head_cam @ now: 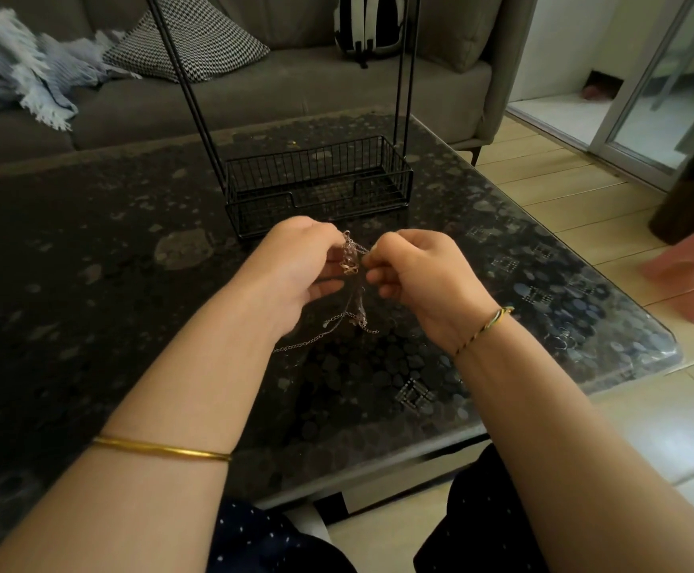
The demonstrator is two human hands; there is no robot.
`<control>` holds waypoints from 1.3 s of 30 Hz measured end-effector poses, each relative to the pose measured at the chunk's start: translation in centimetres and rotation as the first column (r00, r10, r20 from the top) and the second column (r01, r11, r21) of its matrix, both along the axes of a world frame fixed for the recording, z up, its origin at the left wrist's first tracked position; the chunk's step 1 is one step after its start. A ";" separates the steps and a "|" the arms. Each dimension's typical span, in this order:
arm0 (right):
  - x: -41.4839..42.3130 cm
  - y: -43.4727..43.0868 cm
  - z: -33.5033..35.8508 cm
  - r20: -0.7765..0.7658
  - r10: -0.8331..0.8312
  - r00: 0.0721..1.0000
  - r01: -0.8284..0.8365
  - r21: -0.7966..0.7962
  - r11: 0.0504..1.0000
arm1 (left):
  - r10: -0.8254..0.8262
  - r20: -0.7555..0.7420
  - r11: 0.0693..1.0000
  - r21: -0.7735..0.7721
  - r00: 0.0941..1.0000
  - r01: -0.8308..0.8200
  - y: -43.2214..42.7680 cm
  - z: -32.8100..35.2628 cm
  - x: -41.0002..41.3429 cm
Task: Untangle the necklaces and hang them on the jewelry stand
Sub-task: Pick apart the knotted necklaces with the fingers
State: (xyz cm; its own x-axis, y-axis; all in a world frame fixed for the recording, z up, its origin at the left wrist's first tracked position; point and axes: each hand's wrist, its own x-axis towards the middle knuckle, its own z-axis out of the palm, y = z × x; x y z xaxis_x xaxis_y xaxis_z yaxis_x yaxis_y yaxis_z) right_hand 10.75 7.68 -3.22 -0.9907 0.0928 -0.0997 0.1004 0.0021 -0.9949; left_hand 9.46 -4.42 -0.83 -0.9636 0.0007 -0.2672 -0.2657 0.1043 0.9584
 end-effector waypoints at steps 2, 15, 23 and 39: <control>0.0 -0.3 0.1 0.000 -0.011 1.000 0.011 -0.121 0.993 | -0.005 0.030 1.000 0.016 1.000 0.005 0.2 -0.1 0.1; -0.3 0.2 0.5 0.211 0.195 0.958 -0.026 -0.610 0.792 | -0.134 -0.083 0.965 -0.237 0.987 0.111 0.3 -0.9 0.1; -0.2 1.2 0.7 0.179 0.306 0.935 -0.156 -0.566 0.809 | -0.059 -0.063 0.997 -0.049 0.996 0.056 0.6 -0.5 0.3; -1.1 1.2 0.0 0.250 -0.088 0.964 0.201 -0.475 0.857 | -0.182 0.092 0.922 -0.330 0.979 0.202 -0.2 -0.3 0.5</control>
